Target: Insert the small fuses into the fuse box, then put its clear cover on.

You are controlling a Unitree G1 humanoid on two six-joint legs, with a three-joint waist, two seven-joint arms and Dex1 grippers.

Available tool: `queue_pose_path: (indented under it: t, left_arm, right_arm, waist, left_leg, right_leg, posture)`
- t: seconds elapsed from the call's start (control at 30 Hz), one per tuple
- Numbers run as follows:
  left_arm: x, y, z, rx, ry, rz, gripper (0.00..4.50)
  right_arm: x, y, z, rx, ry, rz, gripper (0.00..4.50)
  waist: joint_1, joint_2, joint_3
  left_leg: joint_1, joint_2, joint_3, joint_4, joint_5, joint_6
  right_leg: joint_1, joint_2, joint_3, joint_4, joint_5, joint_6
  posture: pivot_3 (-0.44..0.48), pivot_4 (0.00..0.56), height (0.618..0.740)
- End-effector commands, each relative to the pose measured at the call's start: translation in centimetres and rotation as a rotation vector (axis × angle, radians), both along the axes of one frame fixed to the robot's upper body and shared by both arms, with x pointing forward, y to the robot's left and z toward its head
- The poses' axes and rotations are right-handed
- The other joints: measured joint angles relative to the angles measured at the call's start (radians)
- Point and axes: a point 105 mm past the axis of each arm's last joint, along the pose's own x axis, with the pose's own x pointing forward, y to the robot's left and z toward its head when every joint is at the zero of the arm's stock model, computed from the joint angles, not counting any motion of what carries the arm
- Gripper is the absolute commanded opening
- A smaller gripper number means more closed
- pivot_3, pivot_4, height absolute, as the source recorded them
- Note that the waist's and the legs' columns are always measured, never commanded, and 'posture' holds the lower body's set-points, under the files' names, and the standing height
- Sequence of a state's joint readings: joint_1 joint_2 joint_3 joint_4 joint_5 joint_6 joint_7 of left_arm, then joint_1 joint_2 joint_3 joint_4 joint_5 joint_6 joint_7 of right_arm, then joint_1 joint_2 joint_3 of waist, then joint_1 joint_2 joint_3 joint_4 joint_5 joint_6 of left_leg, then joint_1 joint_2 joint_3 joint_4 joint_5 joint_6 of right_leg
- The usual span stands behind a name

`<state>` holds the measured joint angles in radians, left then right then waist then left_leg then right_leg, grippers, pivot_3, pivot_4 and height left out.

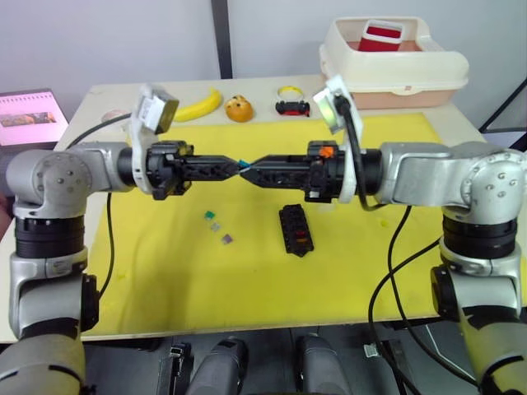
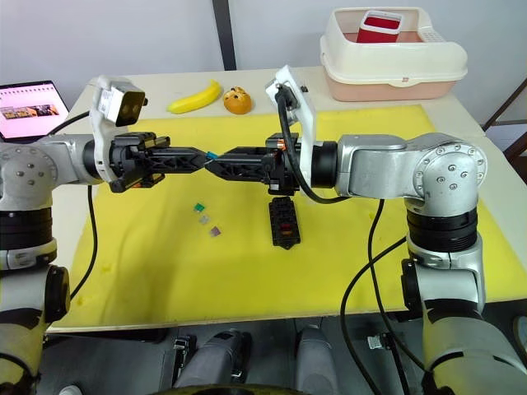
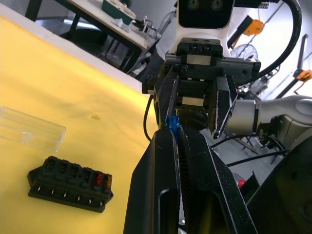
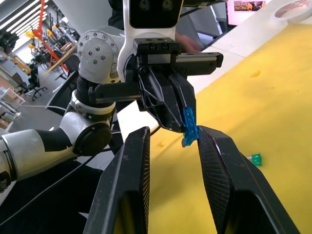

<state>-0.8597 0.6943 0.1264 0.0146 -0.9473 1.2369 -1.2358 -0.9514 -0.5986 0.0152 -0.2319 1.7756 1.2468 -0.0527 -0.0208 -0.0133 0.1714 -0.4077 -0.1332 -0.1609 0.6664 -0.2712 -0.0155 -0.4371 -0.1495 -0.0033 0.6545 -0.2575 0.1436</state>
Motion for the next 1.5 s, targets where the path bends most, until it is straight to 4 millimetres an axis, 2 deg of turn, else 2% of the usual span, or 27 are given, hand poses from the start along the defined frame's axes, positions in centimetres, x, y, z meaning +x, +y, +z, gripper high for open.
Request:
queue_pose_path:
  t: [0.03,0.13,0.2,0.6,0.7,0.8,0.87,0.9,1.0,1.07,1.17,1.5]
  left_arm:
    - [-0.6,-0.3,0.5,-0.002,-0.042,-0.023,0.0]
    - [-0.6,-0.3,0.4,-0.001,-0.042,-0.022,0.0]
    - [-0.6,-0.3,0.4,0.002,-0.042,-0.021,0.0]
    - [-0.7,0.0,-0.1,0.033,-0.043,-0.015,0.0]
    - [-0.8,0.2,0.2,0.049,-0.055,-0.022,0.92]
    - [-0.8,0.7,-0.4,0.125,-0.105,-0.007,2.47]
    - [-0.8,1.2,-1.6,0.219,-0.152,-0.005,3.62]
    - [-1.0,1.4,-3.0,0.304,-0.202,-0.023,4.19]
    - [-1.7,1.1,-5.4,0.423,-0.333,-0.089,4.46]
    - [-1.4,0.4,-5.8,0.412,-0.411,-0.083,4.46]
    - [-1.6,-0.1,-6.8,0.411,-0.468,-0.089,4.46]
    - [-1.7,-1.3,-8.3,0.414,-0.534,-0.073,4.46]
  right_arm:
    - [-0.7,0.1,1.1,0.033,-0.035,0.029,1.53]
    - [-0.8,0.1,1.1,0.03,-0.037,0.029,0.79]
    - [-0.8,0.1,1.2,0.03,-0.037,0.03,0.01]
    - [-0.9,0.0,1.1,0.015,-0.041,0.037,0.01]
    - [-0.5,-0.7,0.7,-0.021,-0.057,0.008,0.0]
    - [-0.3,-1.9,-0.6,-0.146,-0.139,-0.039,0.0]
    - [-0.1,-2.8,-2.0,-0.273,-0.231,-0.067,0.0]
    - [0.0,-3.5,-3.2,-0.357,-0.303,-0.068,0.0]
    - [0.4,-5.1,-5.8,-0.516,-0.478,-0.004,0.0]
    - [0.7,-6.0,-6.9,-0.572,-0.567,0.065,0.0]
    - [1.6,-7.1,-8.4,-0.623,-0.609,0.111,0.0]
    - [2.9,-8.2,-10.1,-0.668,-0.648,0.186,0.0]
  waist:
    - [0.0,0.0,0.0]
    - [0.0,0.0,0.0]
    - [0.001,0.0,0.0]
    - [0.001,0.0,0.0]
    - [0.002,0.0,0.0]
    - [0.003,0.0,0.0]
    - [0.004,0.0,0.0]
    - [0.004,0.0,0.0]
    - [0.004,0.0,0.0]
    - [0.006,0.0,0.001]
    - [0.004,-0.001,0.001]
    - [0.01,0.0,0.001]
  left_leg:
    - [0.0,0.0,0.0,0.0,0.0,0.0]
    - [0.0,0.0,0.0,0.0,0.0,0.0]
    - [0.0,0.0,0.0,0.0,0.0,0.0]
    - [0.0,0.0,0.0,0.0,0.0,0.0]
    - [0.0,0.0,0.0,0.0,0.0,0.0]
    - [0.0,0.0,0.0,0.0,0.0,0.0]
    - [0.0,0.0,0.0,0.0,0.0,0.0]
    - [0.0,0.0,0.0,0.0,0.0,0.0]
    - [0.0,0.0,0.003,-0.002,-0.001,0.002]
    - [0.0,0.0,0.005,-0.001,-0.001,0.002]
    - [0.0,0.001,0.008,0.001,-0.001,0.003]
    - [0.0,0.002,0.009,0.0,-0.002,0.003]
  right_leg:
    - [0.0,0.0,0.0,0.0,0.0,0.0]
    - [0.0,0.0,0.0,0.0,0.0,0.0]
    - [0.0,0.0,0.0,0.0,0.0,0.0]
    - [0.0,0.0,0.0,-0.001,0.0,0.0]
    - [0.0,0.0,0.0,-0.001,0.0,0.0]
    - [0.0,0.0,0.0,-0.001,0.0,0.0]
    - [0.0,0.0,0.0,-0.001,0.0,0.0]
    - [0.0,0.0,0.0,-0.001,0.0,0.0]
    - [-0.001,0.0,0.0,-0.001,0.0,0.0]
    - [-0.001,0.0,0.0,-0.003,0.0,0.001]
    - [-0.001,-0.001,0.001,-0.003,0.001,0.002]
    - [0.0,0.0,0.001,-0.005,0.001,0.001]
  posture:
    - [0.0,0.15,0.74]
    - [0.0,0.15,0.74]
    - [0.0,0.15,0.74]
    - [0.0,0.15,0.74]
    - [0.0,0.15,0.74]
    - [0.0,0.15,0.74]
    - [0.0,0.15,0.74]
    - [0.0,0.15,0.74]
    - [0.0,0.15,0.74]
    - [0.0,0.15,0.74]
    - [0.0,0.15,0.74]
    - [0.0,0.15,0.74]
